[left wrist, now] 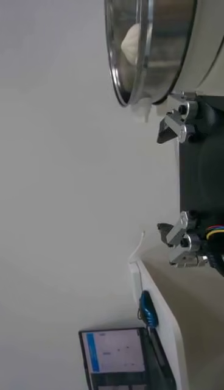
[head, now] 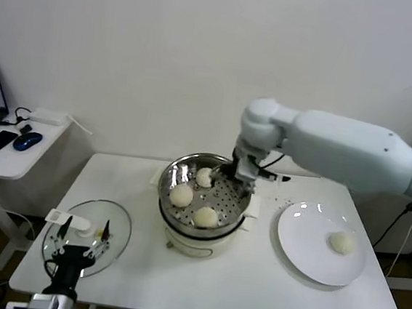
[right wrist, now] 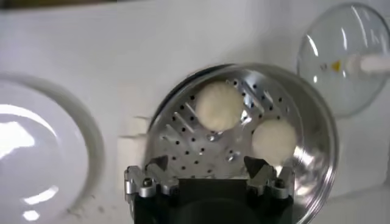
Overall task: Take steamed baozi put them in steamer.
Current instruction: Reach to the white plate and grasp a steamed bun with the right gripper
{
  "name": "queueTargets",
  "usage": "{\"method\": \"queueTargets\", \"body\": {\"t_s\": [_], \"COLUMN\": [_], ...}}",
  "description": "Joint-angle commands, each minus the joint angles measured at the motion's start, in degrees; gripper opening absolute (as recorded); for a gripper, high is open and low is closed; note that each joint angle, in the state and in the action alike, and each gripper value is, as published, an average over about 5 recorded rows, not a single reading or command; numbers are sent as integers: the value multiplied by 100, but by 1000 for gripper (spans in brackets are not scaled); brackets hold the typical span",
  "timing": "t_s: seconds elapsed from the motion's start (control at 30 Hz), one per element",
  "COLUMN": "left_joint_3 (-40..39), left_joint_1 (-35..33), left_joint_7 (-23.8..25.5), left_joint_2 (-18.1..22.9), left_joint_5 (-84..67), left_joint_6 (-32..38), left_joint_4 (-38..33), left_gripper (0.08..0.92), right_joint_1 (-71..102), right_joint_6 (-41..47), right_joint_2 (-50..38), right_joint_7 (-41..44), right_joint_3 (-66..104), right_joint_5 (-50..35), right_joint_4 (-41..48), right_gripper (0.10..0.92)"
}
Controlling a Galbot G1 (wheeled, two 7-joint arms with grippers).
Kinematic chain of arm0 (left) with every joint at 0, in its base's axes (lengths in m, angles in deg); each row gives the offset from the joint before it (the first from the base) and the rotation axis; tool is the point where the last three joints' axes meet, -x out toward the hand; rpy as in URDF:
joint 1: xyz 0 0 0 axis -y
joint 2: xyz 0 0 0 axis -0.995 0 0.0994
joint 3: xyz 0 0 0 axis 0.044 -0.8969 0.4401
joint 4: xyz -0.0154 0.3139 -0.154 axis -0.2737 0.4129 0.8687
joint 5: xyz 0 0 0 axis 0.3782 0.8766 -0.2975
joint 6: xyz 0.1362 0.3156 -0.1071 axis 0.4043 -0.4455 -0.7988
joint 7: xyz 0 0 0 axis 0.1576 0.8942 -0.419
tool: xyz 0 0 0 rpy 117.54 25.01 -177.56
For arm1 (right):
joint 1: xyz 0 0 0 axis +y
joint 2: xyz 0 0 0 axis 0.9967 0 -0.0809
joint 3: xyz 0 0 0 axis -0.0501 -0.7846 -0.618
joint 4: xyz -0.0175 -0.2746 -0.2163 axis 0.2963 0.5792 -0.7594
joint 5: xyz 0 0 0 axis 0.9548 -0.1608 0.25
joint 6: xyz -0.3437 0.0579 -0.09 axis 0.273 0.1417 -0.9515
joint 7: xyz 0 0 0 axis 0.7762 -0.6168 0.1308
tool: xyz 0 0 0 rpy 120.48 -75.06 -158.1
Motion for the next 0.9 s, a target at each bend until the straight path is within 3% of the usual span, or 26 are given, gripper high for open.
{"method": "queueTargets", "body": {"t_s": [0.03,0.27,0.43,0.6,0.9], "left_joint_3": [-152,-163,-147,-159,-166], "left_joint_1": [132,143,125,128,62], "left_joint_7": [5,11,7,12,38], "left_joint_2": [-103,-178,-217,-216,-172], "left_joint_5": [-4,-69,-93,-97,-70], "left_joint_6": [-7,12,37,40,55], "left_joint_4": [45,52,82,109,105], "left_gripper": [823,823,823,823,823], "right_joint_1": [-920,-360,816,1794,3368], "right_joint_6": [2546,2738,2453,1832,1492], "right_joint_2": [-1503,-2507,-2968,-3028,-2818], "right_joint_7": [-209,-229,-47,147,169], "right_joint_3": [-1080,-897,17,975,2319], "right_joint_5": [-3538,-2737,-1293,244,1217], "right_joint_4": [511,733,1167,1530,1971], "right_gripper": [823,823,823,823,823]}}
